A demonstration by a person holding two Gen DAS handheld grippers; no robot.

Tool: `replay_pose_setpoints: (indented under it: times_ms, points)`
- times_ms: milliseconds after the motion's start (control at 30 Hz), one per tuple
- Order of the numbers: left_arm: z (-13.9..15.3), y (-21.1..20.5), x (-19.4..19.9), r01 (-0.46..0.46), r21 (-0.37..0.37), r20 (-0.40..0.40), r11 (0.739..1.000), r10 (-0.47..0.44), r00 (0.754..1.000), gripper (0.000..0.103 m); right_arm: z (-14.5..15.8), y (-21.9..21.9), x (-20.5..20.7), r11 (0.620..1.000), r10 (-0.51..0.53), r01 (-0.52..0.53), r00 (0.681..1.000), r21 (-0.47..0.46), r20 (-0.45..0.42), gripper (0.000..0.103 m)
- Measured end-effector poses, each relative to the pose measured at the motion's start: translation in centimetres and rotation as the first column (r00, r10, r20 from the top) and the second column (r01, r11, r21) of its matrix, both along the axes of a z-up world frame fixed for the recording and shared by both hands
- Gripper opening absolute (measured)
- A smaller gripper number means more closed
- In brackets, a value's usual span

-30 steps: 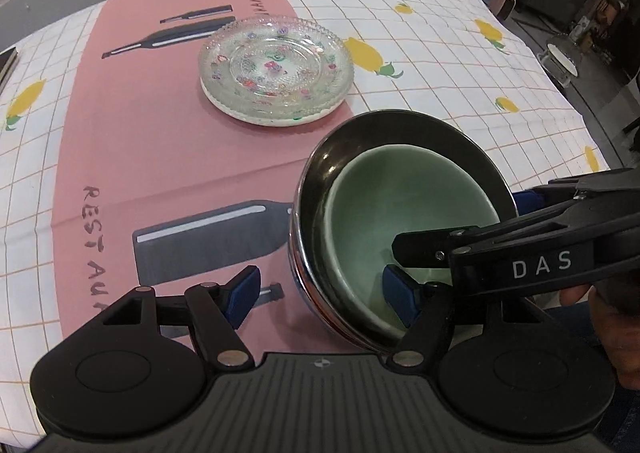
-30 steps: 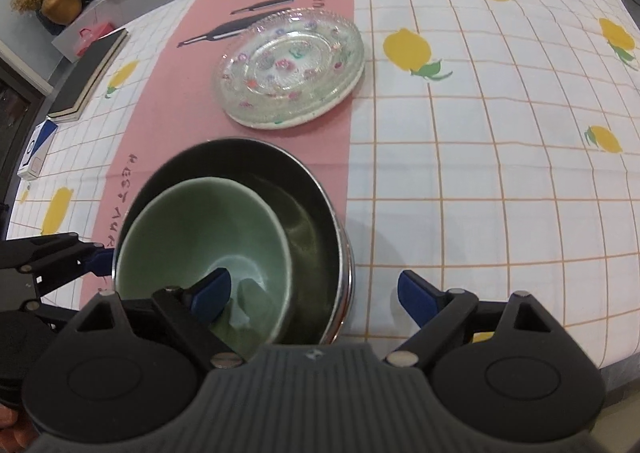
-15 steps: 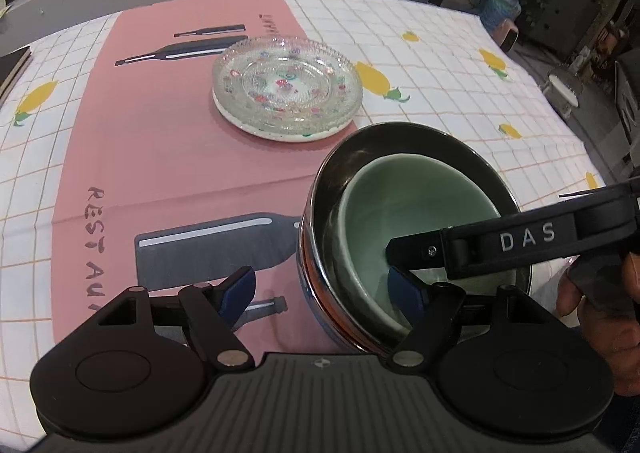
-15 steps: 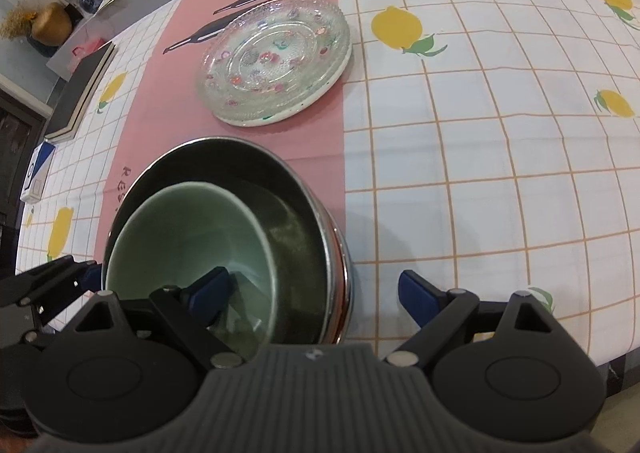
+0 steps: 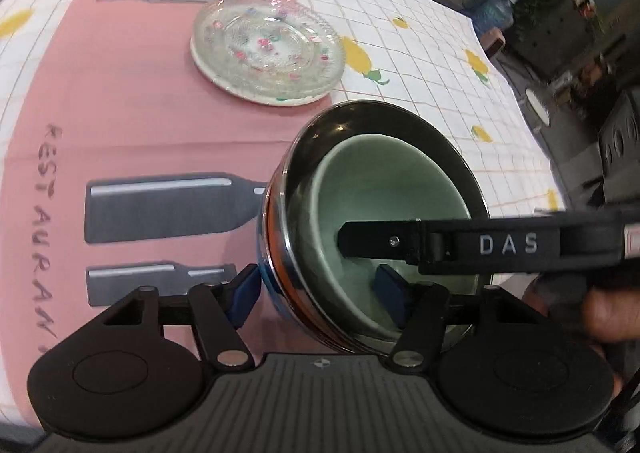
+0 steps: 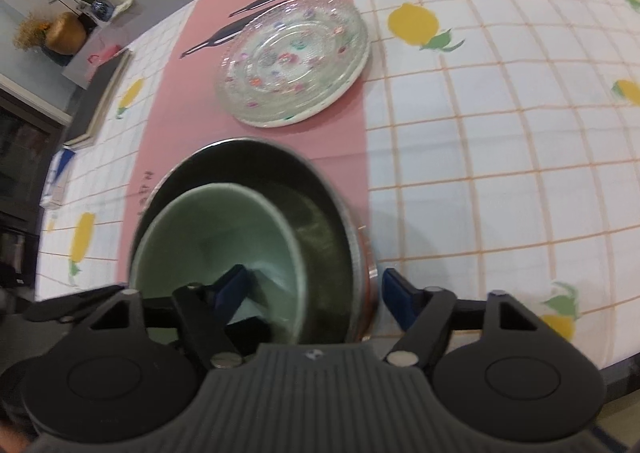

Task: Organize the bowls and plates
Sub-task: 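Close both tools on the steel bowl rim, then lift the nested bowls with both tools and carry them over the plate stack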

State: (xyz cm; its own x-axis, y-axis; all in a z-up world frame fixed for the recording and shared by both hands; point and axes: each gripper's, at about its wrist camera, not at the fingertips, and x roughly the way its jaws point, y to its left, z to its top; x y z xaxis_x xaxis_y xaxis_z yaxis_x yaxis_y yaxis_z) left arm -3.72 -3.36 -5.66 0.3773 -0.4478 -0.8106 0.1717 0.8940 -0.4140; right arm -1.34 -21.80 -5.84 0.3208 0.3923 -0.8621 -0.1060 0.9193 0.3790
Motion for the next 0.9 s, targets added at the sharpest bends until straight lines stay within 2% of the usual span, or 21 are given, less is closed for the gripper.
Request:
replay_pose_setpoints:
  times_ms: [233, 633, 900]
  points:
    - [-0.1, 0.7, 0.1, -0.036, -0.028, -0.019, 0.999, 0.036, 0.999, 0.061, 0.1, -0.5, 0.0, 0.999, -0.032, 0.032, 0.999, 0.02, -0.013, 0.065]
    - [0.0, 1.1, -0.1, -0.056, -0.04, -0.034, 0.998, 0.055, 0.998, 0.06, 0.4, -1.2, -0.1, 0.997, -0.066, 0.067, 0.998, 0.044, -0.024, 0.054]
    - [0.4, 1.4, 0.0, -0.064, -0.027, -0.028, 0.998, 0.063, 0.998, 0.057, 0.5, -1.0, 0.0, 0.997, -0.063, 0.065, 0.998, 0.051, -0.024, 0.054]
